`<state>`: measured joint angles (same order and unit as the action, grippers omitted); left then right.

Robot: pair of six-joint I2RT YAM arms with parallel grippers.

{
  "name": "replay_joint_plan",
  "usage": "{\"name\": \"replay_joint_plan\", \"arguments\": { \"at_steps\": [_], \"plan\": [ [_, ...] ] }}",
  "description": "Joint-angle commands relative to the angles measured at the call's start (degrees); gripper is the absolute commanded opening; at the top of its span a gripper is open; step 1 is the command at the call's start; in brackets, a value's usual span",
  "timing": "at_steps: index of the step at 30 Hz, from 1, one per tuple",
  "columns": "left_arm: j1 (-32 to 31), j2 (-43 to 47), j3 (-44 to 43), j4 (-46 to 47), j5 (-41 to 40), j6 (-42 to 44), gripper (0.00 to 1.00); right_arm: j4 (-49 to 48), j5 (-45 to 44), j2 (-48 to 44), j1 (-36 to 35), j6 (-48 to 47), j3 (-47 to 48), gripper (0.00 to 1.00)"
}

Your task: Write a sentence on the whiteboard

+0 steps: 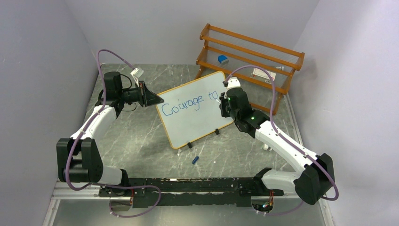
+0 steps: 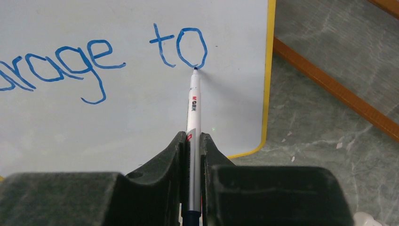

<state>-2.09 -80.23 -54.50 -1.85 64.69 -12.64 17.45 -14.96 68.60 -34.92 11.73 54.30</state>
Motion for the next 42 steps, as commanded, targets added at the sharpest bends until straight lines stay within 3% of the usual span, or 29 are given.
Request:
{"name": "replay_joint_plan", "arguments": {
  "at_steps": [1, 17, 30, 35, 42],
  "plan": [
    [-1.5, -1.3, 0.5, -3.0, -2.3, 2.3, 0.05, -0.8, 1.7, -0.7, 0.2, 0.5, 0.7, 0.00],
    [-1.5, -1.2, 0.4, -3.2, -2.4, 2.4, 0.05, -2.9, 1.7, -1.4, 0.3, 0.7, 0.8, 0.00],
    [-1.5, -1.2, 0.4, -3.6, -3.1, 2.8, 0.05, -0.8, 3.8, -8.5, -0.8, -0.2, -1.9, 0.00],
    [-1.5, -1.2, 0.5, -3.5, -3.2, 2.7, 0.05, -0.7, 2.4, -10.2, -4.6, 0.0, -3.7, 0.00],
    [-1.6, -0.9, 0.8, -3.0, -3.5, 2.3, 0.05, 0.5, -6.5, -10.9, -14.3, 1.6, -4.9, 0.00]
  ]
}}
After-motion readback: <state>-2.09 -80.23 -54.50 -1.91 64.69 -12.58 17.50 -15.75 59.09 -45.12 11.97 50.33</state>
